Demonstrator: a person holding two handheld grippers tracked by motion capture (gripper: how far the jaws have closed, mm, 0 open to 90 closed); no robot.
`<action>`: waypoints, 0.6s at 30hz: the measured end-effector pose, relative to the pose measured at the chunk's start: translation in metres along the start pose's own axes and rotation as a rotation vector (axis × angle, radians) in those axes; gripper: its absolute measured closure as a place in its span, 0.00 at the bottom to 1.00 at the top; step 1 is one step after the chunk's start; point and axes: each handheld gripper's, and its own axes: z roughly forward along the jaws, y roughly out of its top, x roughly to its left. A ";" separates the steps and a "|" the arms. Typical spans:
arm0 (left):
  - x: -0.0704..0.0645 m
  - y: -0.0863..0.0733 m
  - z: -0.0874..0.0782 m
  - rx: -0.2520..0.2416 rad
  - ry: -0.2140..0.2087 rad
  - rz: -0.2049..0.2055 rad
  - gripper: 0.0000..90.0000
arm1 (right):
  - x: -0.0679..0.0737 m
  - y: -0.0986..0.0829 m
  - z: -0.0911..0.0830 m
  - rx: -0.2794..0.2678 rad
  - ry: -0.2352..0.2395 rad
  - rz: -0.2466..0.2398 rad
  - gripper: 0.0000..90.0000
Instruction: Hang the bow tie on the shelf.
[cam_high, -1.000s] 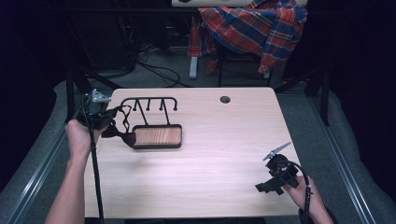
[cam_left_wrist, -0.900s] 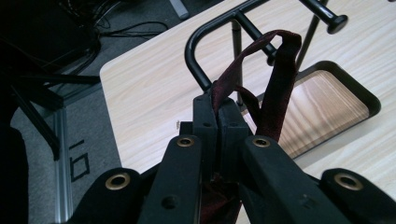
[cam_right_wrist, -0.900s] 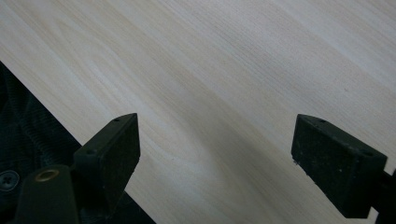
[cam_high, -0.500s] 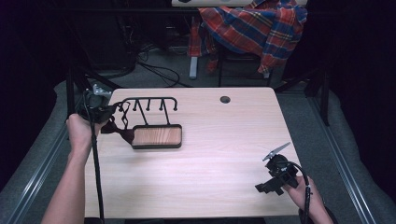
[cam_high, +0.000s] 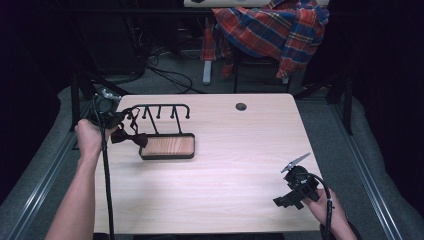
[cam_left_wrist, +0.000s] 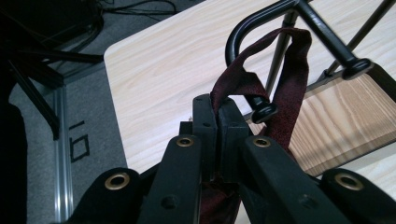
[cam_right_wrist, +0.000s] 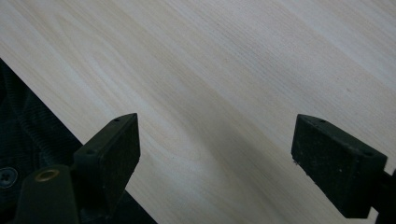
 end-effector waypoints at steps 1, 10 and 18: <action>0.001 0.000 0.002 0.005 0.001 0.000 0.98 | 0.000 0.000 0.000 -0.006 0.012 0.006 0.17; 0.006 -0.004 0.013 0.003 -0.014 -0.056 0.97 | 0.001 0.000 0.001 0.003 0.004 0.000 0.17; 0.009 -0.006 0.019 0.024 -0.029 -0.078 0.96 | 0.001 0.000 0.002 0.001 0.005 0.002 0.17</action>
